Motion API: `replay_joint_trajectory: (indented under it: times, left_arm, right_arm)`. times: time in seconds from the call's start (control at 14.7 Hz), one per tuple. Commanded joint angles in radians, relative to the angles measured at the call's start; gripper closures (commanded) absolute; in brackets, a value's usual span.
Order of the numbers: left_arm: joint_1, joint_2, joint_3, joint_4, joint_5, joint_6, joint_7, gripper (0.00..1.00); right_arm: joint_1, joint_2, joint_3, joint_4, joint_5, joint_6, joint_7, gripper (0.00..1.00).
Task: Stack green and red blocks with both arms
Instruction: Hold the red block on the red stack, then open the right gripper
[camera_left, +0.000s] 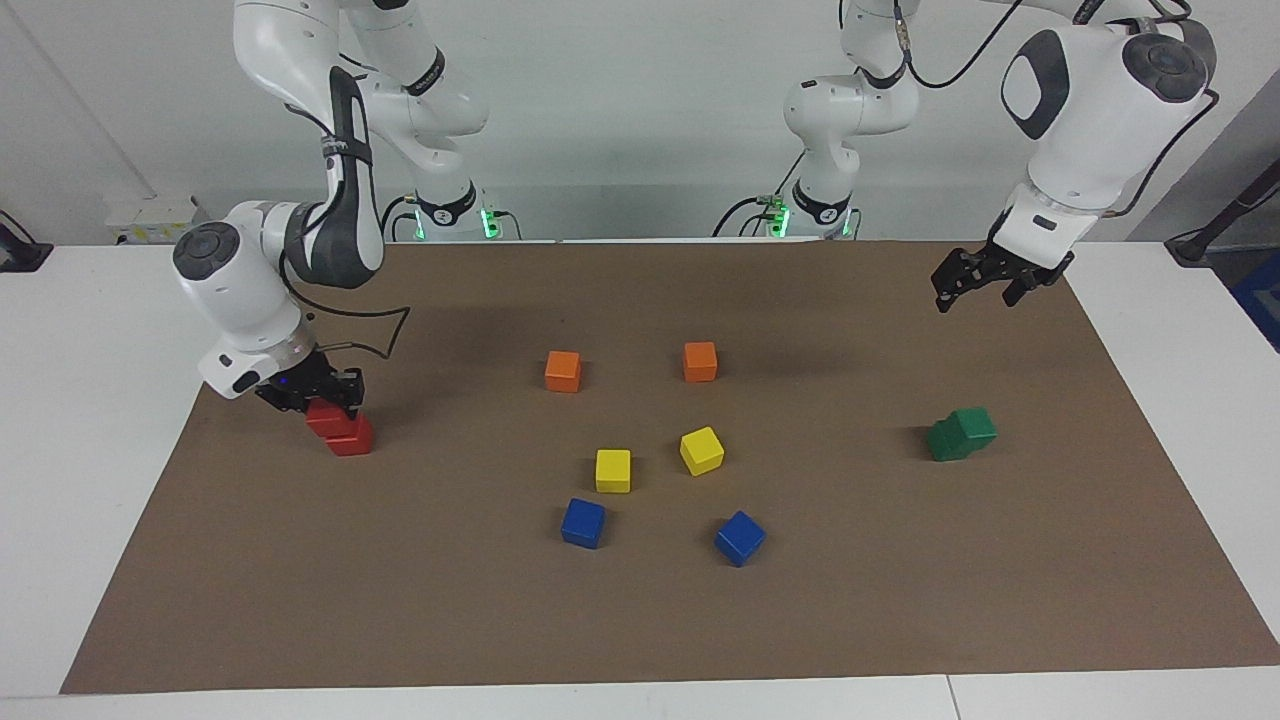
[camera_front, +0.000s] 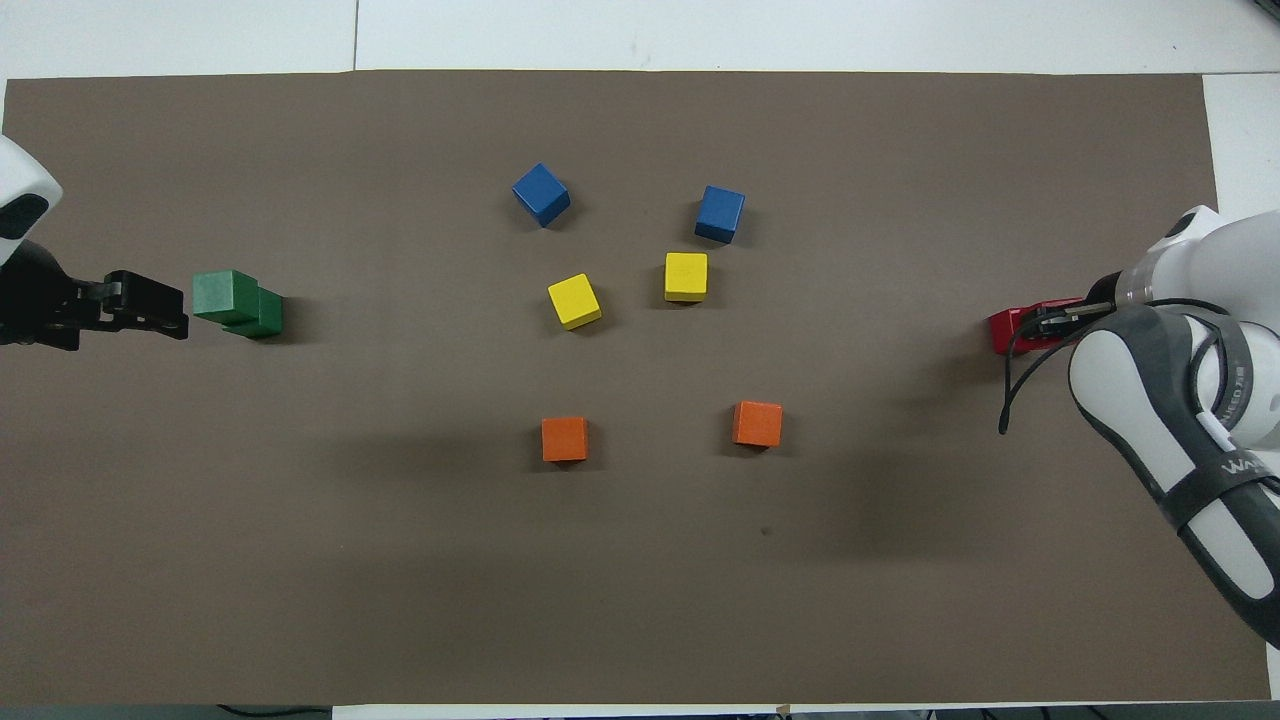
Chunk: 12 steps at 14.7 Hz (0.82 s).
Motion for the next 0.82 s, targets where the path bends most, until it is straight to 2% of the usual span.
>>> replay_joint_trajectory:
  times: [0.0, 0.75]
  left_arm:
    - [0.006, 0.017, -0.005, 0.012, -0.021, -0.025, 0.002, 0.0]
    - [0.005, 0.012, -0.003, -0.009, -0.021, -0.026, -0.007, 0.0]
  right_arm:
    - [-0.006, -0.009, 0.011, -0.015, -0.004, 0.024, 0.024, 1.0]
    - [-0.007, 0.002, 0.011, -0.013, -0.004, 0.032, 0.024, 1.0]
